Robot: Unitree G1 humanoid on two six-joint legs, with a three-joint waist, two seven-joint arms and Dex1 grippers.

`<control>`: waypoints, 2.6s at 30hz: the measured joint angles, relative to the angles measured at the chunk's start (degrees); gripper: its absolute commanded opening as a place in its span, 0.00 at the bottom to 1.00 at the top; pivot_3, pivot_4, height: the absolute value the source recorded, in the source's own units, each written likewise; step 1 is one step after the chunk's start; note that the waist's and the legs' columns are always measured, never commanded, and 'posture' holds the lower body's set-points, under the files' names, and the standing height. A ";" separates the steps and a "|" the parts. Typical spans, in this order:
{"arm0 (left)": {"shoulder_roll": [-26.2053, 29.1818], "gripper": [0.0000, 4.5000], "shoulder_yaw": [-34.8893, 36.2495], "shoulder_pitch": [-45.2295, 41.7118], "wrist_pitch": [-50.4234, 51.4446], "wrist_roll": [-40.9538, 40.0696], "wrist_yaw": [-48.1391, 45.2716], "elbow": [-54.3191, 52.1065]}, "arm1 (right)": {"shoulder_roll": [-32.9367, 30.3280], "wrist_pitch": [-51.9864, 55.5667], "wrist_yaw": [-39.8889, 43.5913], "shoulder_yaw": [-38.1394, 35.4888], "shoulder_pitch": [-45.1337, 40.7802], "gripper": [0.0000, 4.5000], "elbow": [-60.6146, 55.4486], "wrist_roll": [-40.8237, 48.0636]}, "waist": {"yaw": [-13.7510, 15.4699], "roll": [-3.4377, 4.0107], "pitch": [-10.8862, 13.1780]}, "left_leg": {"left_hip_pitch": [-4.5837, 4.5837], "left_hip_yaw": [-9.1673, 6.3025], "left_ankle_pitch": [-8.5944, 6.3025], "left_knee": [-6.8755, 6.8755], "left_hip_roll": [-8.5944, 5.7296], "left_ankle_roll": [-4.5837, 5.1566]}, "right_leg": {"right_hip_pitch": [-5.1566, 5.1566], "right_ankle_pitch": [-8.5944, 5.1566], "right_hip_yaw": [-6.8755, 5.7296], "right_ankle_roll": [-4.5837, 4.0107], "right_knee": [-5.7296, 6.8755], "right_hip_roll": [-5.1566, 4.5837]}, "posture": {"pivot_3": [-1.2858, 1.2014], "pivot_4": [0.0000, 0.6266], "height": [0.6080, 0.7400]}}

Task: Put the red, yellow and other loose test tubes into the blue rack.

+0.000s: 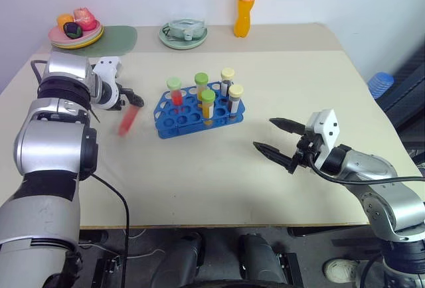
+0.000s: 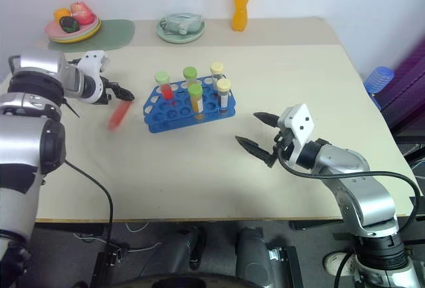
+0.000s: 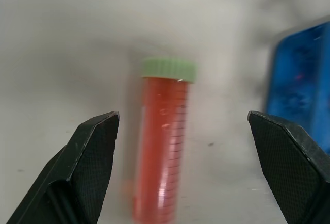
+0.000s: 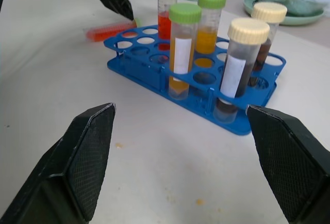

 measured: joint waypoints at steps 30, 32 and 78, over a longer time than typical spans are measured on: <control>1.13 0.15 -1.20 4.53 1.66 7.01 -8.23 -0.66 | 0.00 1.04 -0.24 -0.24 1.27 0.93 -1.15 1.88 | -1.09 0.01 -0.01 | -0.01 0.02 0.00 0.09 0.00 0.02 | -0.02 0.00 0.00 0.00 0.15 0.00 | 0.52 0.24 1.00; 2.13 0.15 -1.71 5.63 7.01 6.76 -10.58 -4.09 | -0.01 0.98 0.31 -0.21 1.21 0.93 -0.40 1.79 | -1.39 0.02 -0.01 | -0.01 0.03 0.00 0.09 0.00 0.02 | -0.05 0.00 0.01 0.01 0.21 0.00 | 0.52 0.24 1.00; -13.64 0.15 22.92 54.61 -50.92 -19.62 -4.96 -71.83 | -0.43 -1.17 2.43 -2.37 1.91 0.93 2.65 -0.53 | 0.33 0.01 -0.02 | -0.03 0.52 0.02 0.12 0.12 -0.07 | -0.43 0.08 0.12 -0.18 0.58 -0.29 | 0.52 0.24 1.00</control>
